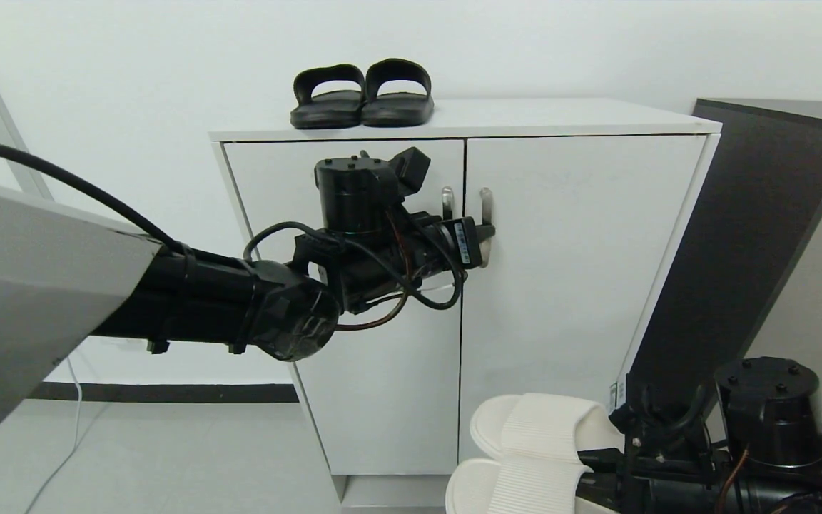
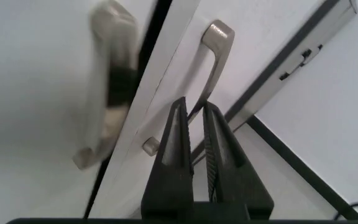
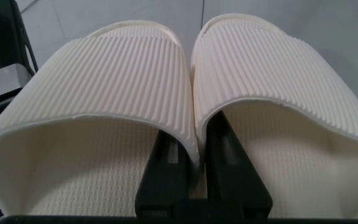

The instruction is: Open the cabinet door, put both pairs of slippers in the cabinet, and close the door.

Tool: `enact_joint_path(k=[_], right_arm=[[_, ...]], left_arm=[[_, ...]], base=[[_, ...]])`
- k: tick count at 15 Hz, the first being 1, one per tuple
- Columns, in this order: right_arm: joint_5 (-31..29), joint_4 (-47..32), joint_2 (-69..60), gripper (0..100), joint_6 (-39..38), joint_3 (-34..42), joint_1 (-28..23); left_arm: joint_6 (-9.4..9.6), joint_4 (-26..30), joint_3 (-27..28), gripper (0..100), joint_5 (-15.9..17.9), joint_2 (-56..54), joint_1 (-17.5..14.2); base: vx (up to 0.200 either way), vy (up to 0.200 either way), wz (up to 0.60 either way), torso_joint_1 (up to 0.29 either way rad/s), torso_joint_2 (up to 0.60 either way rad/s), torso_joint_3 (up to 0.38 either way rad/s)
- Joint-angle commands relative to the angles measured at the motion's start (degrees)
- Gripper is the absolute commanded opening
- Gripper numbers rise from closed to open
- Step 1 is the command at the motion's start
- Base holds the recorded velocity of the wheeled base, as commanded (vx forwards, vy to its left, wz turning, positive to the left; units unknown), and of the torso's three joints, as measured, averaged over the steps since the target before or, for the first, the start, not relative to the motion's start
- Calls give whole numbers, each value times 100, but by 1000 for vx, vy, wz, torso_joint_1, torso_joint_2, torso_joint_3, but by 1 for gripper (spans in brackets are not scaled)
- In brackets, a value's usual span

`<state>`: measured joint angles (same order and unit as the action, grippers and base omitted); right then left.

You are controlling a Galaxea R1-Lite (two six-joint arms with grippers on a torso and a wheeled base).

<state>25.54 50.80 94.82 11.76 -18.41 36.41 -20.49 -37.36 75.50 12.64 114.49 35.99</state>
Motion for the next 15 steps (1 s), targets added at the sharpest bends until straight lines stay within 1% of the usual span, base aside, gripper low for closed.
enact_joint_path(k=[1,3,4,7,8,9,10,11,12,13,14,15], right_arm=[[30,0,-7,0,1,48,6],[241,0,-60,0,80,109,6],[496,0,-139,0,283,241,6],[918,0,-218,0,564,487,6],[1014,9,-236,0,643,558,6],[1094,0,-271,0,757,593,-3],[1094,0,-271,0,766,602,-3],[1094,0,-271,0,766,610,-3],[1094,0,-271,0,775,610,-3],[1094,0,-271,0,784,619,-3],[1094,0,-271,0,784,628,-3],[1094,0,-253,0,836,637,6]], left_arm=[[-7,-96,-272,0,1,-243,31],[-7,-263,-606,0,1,-410,75],[1,-403,-958,0,10,-612,181],[1,-711,-1661,0,10,-1070,392],[1,-755,-1828,0,10,-1193,436],[1,-843,-2127,0,19,-1456,479],[-7,-895,-2276,0,28,-1597,479],[-7,-948,-2338,0,28,-1650,453],[-25,-1010,-2355,0,37,-1650,339],[-43,-1027,-2338,0,63,-1614,128],[-51,-1027,-2294,0,89,-1553,40],[-60,-1062,-2100,0,125,-1368,-109]], base=[[0,0,0,0,0,0],[0,0,0,0,0,0],[0,0,0,0,0,0],[0,0,0,0,0,0],[0,0,0,0,0,0],[0,0,0,0,0,0],[0,0,0,0,0,0],[0,0,0,0,0,0],[0,0,0,0,0,0],[0,0,0,0,0,0],[0,0,0,0,0,0],[0,0,0,0,0,0]])
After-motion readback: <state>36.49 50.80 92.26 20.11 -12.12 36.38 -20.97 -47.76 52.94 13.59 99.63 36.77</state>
